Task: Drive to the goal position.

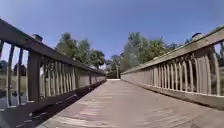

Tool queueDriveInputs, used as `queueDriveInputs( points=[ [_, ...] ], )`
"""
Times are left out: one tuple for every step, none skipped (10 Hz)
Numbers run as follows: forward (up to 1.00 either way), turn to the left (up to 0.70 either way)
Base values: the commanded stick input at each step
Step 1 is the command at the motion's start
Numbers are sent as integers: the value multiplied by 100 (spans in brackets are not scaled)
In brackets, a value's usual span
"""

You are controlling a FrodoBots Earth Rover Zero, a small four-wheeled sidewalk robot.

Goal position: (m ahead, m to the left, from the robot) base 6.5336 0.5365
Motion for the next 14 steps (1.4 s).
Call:
queueDriveInputs(
  points=[
    [70,0],
    [70,0],
    [70,0],
    [70,0],
    [70,0],
    [70,0],
    [70,0],
    [70,0],
    [70,0],
    [70,0],
    [70,0],
    [70,0],
    [70,0],
    [70,0]
  ],
)
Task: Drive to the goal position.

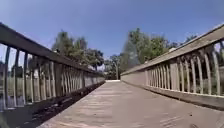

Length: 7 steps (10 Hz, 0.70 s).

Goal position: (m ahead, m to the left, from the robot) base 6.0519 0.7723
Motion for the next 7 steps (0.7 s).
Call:
queueDriveInputs(
  points=[
    [70,0],
    [70,0],
    [70,0],
    [70,0],
    [70,0],
    [70,0],
    [70,0]
  ],
)
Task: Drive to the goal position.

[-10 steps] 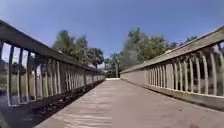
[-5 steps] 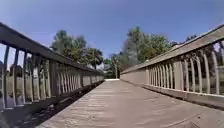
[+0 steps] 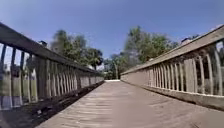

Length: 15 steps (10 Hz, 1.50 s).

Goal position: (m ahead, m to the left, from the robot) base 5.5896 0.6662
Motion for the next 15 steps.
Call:
queueDriveInputs(
  points=[
    [70,0],
    [70,0],
    [70,0],
    [70,0],
    [70,0],
    [70,0],
    [70,0],
    [70,0],
    [70,0],
    [70,0],
    [70,0],
    [70,0],
    [70,0],
    [70,0],
    [70,0]
  ],
)
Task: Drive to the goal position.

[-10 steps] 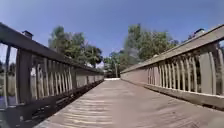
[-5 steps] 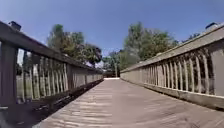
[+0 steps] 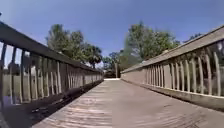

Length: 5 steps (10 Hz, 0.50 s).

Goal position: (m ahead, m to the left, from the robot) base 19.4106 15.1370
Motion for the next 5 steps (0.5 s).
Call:
queueDriveInputs(
  points=[
    [70,-5],
    [70,-14],
    [70,-14],
    [70,-14],
    [70,-14]
  ],
)
